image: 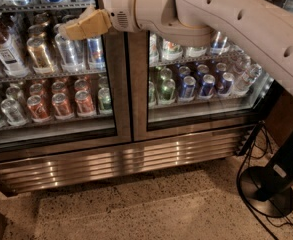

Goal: Open left fridge door

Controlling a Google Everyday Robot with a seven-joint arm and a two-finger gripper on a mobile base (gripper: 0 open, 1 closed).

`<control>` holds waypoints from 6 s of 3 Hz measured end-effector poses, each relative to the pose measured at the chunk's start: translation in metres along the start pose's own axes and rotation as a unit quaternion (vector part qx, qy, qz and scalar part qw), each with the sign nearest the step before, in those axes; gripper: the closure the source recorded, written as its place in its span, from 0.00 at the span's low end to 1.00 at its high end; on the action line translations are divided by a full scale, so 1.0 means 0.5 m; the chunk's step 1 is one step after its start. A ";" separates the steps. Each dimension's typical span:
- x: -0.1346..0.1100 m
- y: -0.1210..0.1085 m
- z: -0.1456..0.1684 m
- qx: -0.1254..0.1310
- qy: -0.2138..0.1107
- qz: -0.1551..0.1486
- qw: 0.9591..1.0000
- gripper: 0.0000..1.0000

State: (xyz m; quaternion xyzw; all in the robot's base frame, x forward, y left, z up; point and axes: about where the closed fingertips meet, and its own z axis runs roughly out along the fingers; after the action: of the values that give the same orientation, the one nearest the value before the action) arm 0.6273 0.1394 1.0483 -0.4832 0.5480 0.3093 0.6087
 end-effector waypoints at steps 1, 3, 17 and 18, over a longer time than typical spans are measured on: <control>0.003 0.000 -0.001 -0.003 0.003 0.006 1.000 0.00; 0.017 0.005 -0.004 -0.014 0.009 0.026 1.000 0.19; 0.085 -0.046 -0.035 -0.035 0.010 0.078 0.996 0.61; 0.077 -0.056 -0.036 -0.035 0.010 0.078 0.996 0.79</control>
Offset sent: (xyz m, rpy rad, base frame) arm 0.0135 0.0090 -0.1454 -0.0213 0.4436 0.0724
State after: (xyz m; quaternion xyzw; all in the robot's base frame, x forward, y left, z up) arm 0.6540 0.1072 1.0194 -0.4634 0.5789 0.3696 0.5600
